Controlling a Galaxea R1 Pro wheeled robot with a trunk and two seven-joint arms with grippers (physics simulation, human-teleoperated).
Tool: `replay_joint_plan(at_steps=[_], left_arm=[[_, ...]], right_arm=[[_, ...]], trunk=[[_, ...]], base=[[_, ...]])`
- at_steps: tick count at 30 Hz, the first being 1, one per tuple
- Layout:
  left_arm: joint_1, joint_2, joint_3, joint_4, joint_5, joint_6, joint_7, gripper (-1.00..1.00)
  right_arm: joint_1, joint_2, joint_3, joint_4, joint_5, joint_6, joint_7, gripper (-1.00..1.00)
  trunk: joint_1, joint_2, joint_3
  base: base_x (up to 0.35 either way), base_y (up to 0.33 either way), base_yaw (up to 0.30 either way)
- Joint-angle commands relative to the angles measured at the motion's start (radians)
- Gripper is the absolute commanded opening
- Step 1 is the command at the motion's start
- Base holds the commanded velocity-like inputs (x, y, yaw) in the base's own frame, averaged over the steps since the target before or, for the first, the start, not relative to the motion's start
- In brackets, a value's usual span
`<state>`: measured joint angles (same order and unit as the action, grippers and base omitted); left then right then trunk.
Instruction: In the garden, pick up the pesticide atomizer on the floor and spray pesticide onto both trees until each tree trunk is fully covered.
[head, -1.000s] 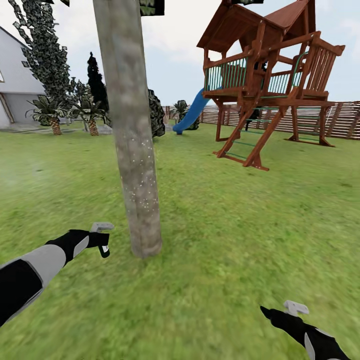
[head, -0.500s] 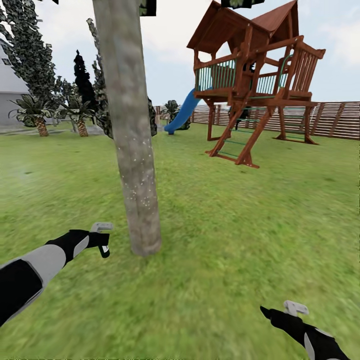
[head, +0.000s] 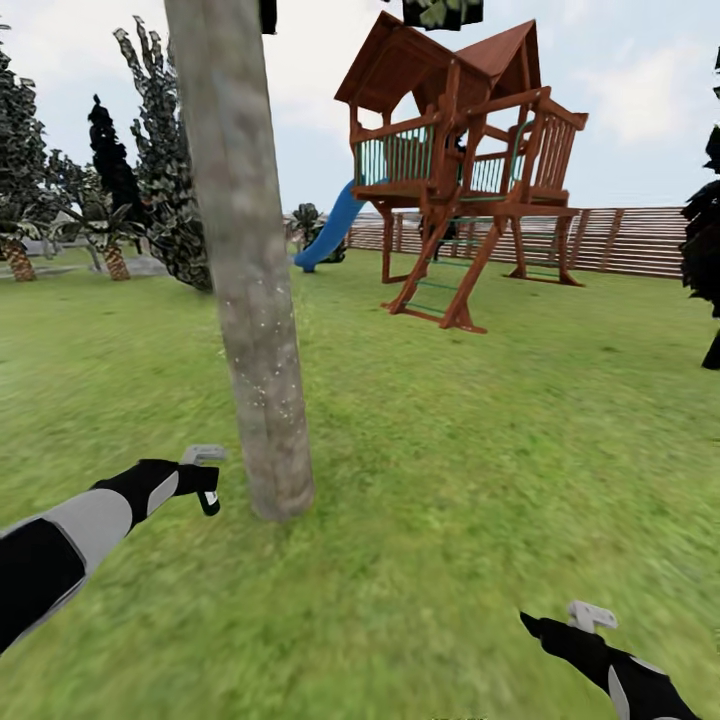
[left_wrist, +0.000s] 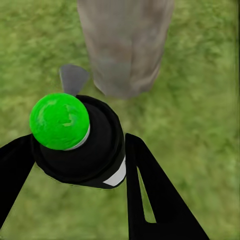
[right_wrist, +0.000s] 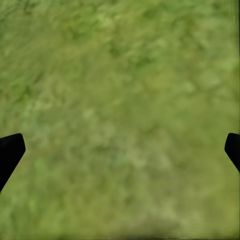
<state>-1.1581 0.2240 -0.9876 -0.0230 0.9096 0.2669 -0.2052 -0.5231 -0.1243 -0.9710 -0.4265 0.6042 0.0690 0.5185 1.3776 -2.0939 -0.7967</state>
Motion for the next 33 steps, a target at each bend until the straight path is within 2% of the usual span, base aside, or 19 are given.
replay_joint_plan(at_steps=[1,11,23,33], left_arm=[[0.0,0.0,0.0,0.0,0.0,0.0,0.0,-1.0],[0.0,0.0,0.0,0.0,0.0,0.0,0.0,-1.0],[0.0,-0.001,0.0,0.0,0.0,0.0,0.0,-1.0],[0.0,-0.004,0.0,0.0,0.0,0.0,0.0,-1.0]], right_arm=[[0.0,0.0,0.0,0.0,0.0,0.0,0.0,1.0],[0.0,0.0,0.0,0.0,0.0,0.0,0.0,1.0],[0.001,0.0,0.0,0.0,0.0,0.0,0.0,1.0],[0.0,0.0,0.0,0.0,0.0,0.0,0.0,1.0]], trunk=[[0.0,0.0,0.001],[0.0,0.0,0.006],[0.0,0.0,0.007],[0.0,0.0,0.007]], base=[[0.0,0.316,-0.25],[-0.029,0.315,-0.244],[-0.144,0.298,-0.032],[-0.131,0.289,-0.253]])
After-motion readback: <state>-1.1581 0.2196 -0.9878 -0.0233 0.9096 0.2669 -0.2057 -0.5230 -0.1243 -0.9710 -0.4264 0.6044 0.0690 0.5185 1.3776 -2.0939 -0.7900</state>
